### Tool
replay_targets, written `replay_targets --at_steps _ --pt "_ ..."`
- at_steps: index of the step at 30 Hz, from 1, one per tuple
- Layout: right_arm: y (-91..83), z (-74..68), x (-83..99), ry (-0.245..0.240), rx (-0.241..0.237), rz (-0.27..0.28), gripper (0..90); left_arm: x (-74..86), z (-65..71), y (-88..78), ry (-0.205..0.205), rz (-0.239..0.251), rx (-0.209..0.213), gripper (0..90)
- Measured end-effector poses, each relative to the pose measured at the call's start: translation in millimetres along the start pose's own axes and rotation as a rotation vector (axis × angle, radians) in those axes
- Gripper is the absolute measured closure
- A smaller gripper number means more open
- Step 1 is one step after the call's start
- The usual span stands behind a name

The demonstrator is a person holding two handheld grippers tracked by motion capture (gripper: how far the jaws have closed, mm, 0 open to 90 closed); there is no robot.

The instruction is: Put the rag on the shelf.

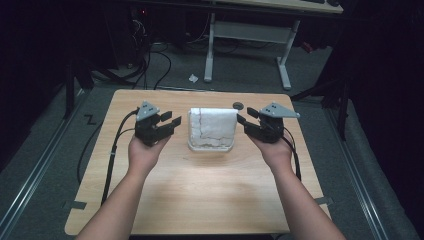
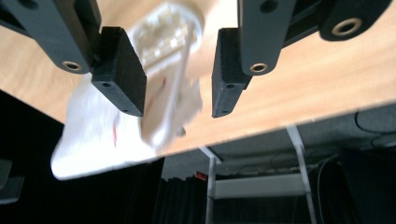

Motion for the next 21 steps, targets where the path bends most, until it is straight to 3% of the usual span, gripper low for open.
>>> replay_targets --at_steps 4,8,14,18,20,21 --pt "-11.1 -6.2 22.1 -0.016 0.005 -0.021 49.1 38.4 1.9 -17.7 -0.023 -0.019 0.007 54.1" --pt "-16.5 -12.4 46.2 -0.028 0.008 -0.057 48.5 71.0 3.6 -27.4 -0.010 -0.079 0.013 53.7" --pt "-16.5 -23.8 89.5 0.005 -0.003 -0.114 45.7 109.5 7.4 -25.5 -0.001 -0.205 0.046 51.3" --pt "-13.5 -35.9 125.0 0.000 -0.007 -0.180 44.4 137.0 19.6 -31.3 -0.010 -0.215 0.088 48.6" --pt "-15.7 -41.3 146.3 0.012 -0.008 -0.202 45.4 154.1 24.1 -37.9 -0.017 -0.207 0.059 50.4" --pt "-19.1 -43.7 156.9 0.016 -0.005 -0.203 50.4 156.4 25.7 -37.3 -0.018 -0.252 0.048 52.9"
Point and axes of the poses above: each handheld gripper's, and its own axes: y roughly forward along the jaws, x roughly out of its underside, z roughly to its right, the point moved 2 cm from there along y, roughly forward along the jaws, and after that the axes turned 6 degrees about -z, right-handed, at the moved point
